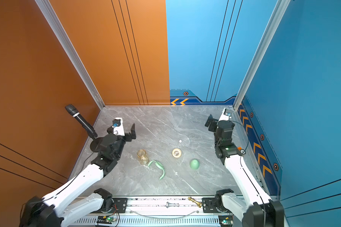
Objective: Assemble the baby bottles
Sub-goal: Pick up the baby bottle from the center of the board.
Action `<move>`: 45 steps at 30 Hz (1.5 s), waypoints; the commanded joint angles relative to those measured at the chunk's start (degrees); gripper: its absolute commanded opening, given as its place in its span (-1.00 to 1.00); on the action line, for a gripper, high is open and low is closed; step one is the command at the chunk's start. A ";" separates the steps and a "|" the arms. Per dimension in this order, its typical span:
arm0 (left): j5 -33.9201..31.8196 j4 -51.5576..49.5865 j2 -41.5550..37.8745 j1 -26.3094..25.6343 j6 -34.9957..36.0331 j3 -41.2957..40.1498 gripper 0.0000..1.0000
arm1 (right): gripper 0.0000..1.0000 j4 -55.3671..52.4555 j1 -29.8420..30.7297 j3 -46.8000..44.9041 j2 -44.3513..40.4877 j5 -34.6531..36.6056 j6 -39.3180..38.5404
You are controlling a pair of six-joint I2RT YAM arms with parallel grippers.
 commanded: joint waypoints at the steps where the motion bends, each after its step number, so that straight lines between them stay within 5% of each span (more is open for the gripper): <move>1: 6.08 -22.78 -3.59 -1.40 -15.03 6.18 0.95 | 0.99 -34.51 3.60 8.23 1.74 -12.85 8.59; 4: 6.32 -23.31 -5.43 -6.11 -14.70 2.72 0.95 | 0.99 -45.35 10.84 14.60 8.15 -19.13 8.10; 6: 4.45 -21.11 -6.57 -9.81 -11.92 -1.18 0.95 | 0.99 -49.80 18.03 18.08 12.38 -16.94 7.14; 10: 0.71 -12.42 -11.65 -17.98 -6.74 -10.91 0.95 | 0.99 -49.95 31.36 26.06 22.52 -18.52 8.01; 16: -14.75 -8.13 -24.70 -25.21 -9.57 -21.45 0.95 | 0.99 -44.25 41.54 30.43 32.48 -18.67 3.37; 21: -17.46 -24.23 -27.57 -23.22 -19.64 -19.63 0.95 | 0.99 -27.63 43.68 19.94 28.84 -22.41 -0.09; 28: -35.69 -52.56 -30.38 -22.26 -40.42 -6.97 0.95 | 0.99 -32.09 48.61 26.50 37.24 -22.63 -3.21; 35: -36.67 -54.68 -33.45 -22.07 -34.52 1.45 0.95 | 0.99 -37.04 53.58 37.68 48.97 -15.13 -0.64; 41: -34.17 -54.33 -33.14 -22.07 -32.27 2.04 0.95 | 1.00 -43.92 54.31 48.37 59.07 -5.13 0.12; 45: -31.91 -52.53 -33.10 -22.04 -31.15 1.19 0.95 | 0.92 -45.03 53.55 52.89 64.13 -5.05 0.32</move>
